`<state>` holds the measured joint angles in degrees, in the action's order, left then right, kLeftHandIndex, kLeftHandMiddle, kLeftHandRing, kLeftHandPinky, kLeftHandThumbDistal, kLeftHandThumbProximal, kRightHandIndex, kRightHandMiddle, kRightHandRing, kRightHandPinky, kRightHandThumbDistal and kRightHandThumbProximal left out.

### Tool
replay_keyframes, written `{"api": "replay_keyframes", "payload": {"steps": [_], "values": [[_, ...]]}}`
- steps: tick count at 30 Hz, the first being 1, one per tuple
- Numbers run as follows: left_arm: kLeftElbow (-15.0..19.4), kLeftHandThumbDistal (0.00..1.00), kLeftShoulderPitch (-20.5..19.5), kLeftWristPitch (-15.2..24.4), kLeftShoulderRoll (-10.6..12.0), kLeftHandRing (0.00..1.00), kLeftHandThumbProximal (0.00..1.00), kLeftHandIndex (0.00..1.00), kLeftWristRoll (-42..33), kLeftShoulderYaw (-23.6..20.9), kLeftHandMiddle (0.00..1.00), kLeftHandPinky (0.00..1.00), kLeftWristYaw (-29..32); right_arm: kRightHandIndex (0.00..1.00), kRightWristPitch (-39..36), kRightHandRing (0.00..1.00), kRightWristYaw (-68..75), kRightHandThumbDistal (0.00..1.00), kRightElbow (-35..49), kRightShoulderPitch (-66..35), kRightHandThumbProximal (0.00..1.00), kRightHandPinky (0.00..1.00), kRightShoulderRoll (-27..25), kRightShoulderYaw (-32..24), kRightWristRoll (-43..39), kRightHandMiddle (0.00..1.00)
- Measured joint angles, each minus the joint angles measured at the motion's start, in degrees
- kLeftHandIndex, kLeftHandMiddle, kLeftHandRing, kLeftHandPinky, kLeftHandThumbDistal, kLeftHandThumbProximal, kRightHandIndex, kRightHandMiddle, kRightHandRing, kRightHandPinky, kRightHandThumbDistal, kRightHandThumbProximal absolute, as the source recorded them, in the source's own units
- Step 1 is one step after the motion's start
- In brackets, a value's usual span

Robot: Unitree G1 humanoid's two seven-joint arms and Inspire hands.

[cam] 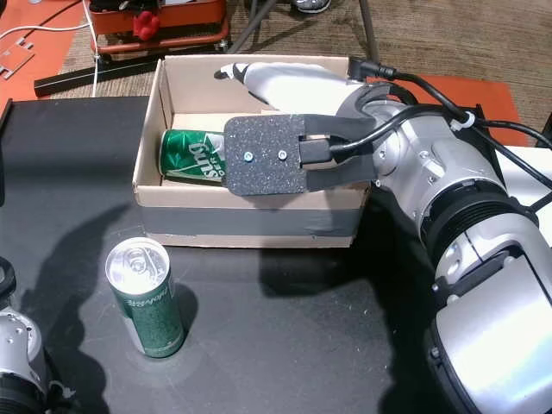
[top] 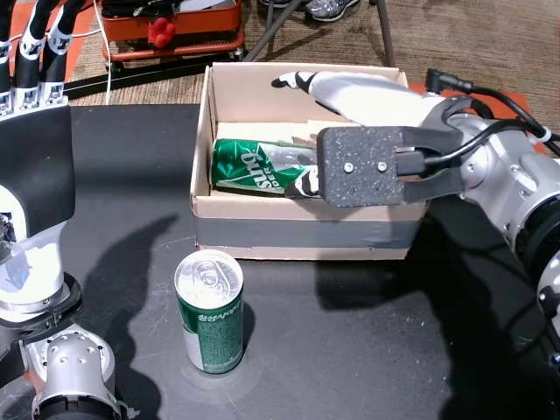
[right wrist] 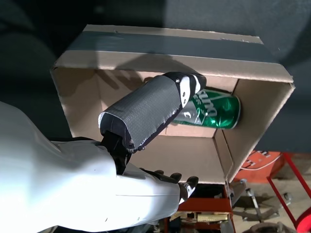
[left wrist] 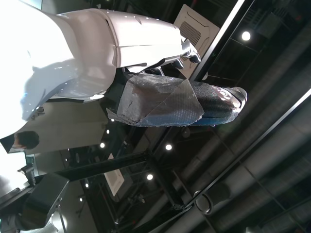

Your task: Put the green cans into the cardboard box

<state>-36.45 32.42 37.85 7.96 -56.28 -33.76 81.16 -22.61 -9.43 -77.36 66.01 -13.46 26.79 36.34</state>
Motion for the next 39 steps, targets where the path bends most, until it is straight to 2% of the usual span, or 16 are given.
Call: {"api": "replay_keyframes", "payload": {"steps": [3, 5, 7, 10, 12, 13, 15, 17, 20, 28, 32, 39], "values": [[0.5, 0.59, -0.1, 0.0, 0.1, 0.97, 0.89, 0.89, 0.1, 0.2, 0.87, 1.0, -0.3, 0.81, -1.6, 0.99, 2.3, 0.78, 0.2, -0.9, 0.07, 0.94, -0.3, -1.7, -1.6, 0.91], [0.7, 0.59, -0.2, 0.0, 0.1, 0.97, 0.89, 0.89, 0.2, 0.2, 0.87, 1.0, -0.6, 0.74, -3.3, 0.94, 5.2, 0.64, 0.4, -2.1, 0.0, 0.89, -0.4, -3.0, -2.4, 0.86], [0.7, 0.59, -0.3, 0.0, 0.1, 0.96, 0.88, 0.9, 0.3, 0.3, 0.87, 1.0, -0.6, 0.69, -6.0, 0.86, 9.0, 0.55, 1.1, -3.8, 0.0, 0.82, -0.6, -4.0, -3.0, 0.78], [0.7, 0.6, -0.5, 0.0, 0.1, 0.95, 0.89, 0.89, 0.4, 0.4, 0.87, 1.0, -0.7, 0.62, -10.7, 0.75, 16.1, 0.51, 2.2, -6.9, 0.0, 0.71, -0.7, -5.2, -3.3, 0.66], [0.7, 0.59, -0.6, -0.1, 0.1, 0.96, 0.9, 0.9, 0.4, 0.4, 0.87, 1.0, -0.9, 0.52, -14.2, 0.67, 20.3, 0.42, 2.7, -9.2, 0.0, 0.65, -0.8, -5.9, -3.5, 0.58], [0.7, 0.59, -0.6, -0.1, 0.1, 0.96, 0.91, 0.91, 0.4, 0.4, 0.87, 1.0, -0.9, 0.5, -15.5, 0.64, 21.6, 0.45, 2.9, -10.1, 0.0, 0.63, -0.8, -6.3, -3.9, 0.55], [0.7, 0.59, -0.6, -0.1, 0.1, 0.96, 0.9, 0.91, 0.4, 0.4, 0.87, 1.0, -0.9, 0.46, -18.6, 0.6, 24.9, 0.43, 3.6, -12.3, 0.0, 0.59, -0.9, -7.4, -4.7, 0.51], [0.7, 0.59, -0.6, -0.2, 0.0, 0.96, 0.88, 0.91, 0.4, 0.4, 0.88, 1.0, -0.9, 0.46, -21.2, 0.58, 27.4, 0.38, 4.4, -14.1, 0.0, 0.58, -1.1, -7.8, -4.8, 0.51], [0.6, 0.59, -0.6, -0.5, -0.1, 0.97, 0.9, 0.91, 0.4, 0.5, 0.88, 1.0, -0.7, 0.44, -24.4, 0.56, 28.4, 0.37, 5.2, -16.5, 0.0, 0.56, -1.6, -9.2, -6.1, 0.48], [0.5, 0.6, -0.6, -0.9, -0.3, 0.97, 0.91, 0.93, 0.4, 0.5, 0.89, 1.0, -0.5, 0.41, -33.2, 0.51, 28.2, 0.42, 9.0, -23.7, 0.0, 0.52, -3.9, -14.3, -11.7, 0.46], [0.5, 0.61, -0.7, -0.9, -0.3, 0.97, 0.91, 0.93, 0.5, 0.6, 0.89, 1.0, -0.6, 0.39, -36.1, 0.48, 28.0, 0.47, 11.1, -27.7, 0.0, 0.51, -4.8, -15.6, -12.9, 0.43], [0.6, 0.64, -1.7, -1.6, -0.5, 0.99, 0.9, 0.95, 0.6, 0.9, 0.9, 1.0, -0.8, 0.38, -39.8, 0.44, 28.6, 0.46, 12.6, -34.0, 0.0, 0.48, -5.0, -18.7, -14.8, 0.4]]}}
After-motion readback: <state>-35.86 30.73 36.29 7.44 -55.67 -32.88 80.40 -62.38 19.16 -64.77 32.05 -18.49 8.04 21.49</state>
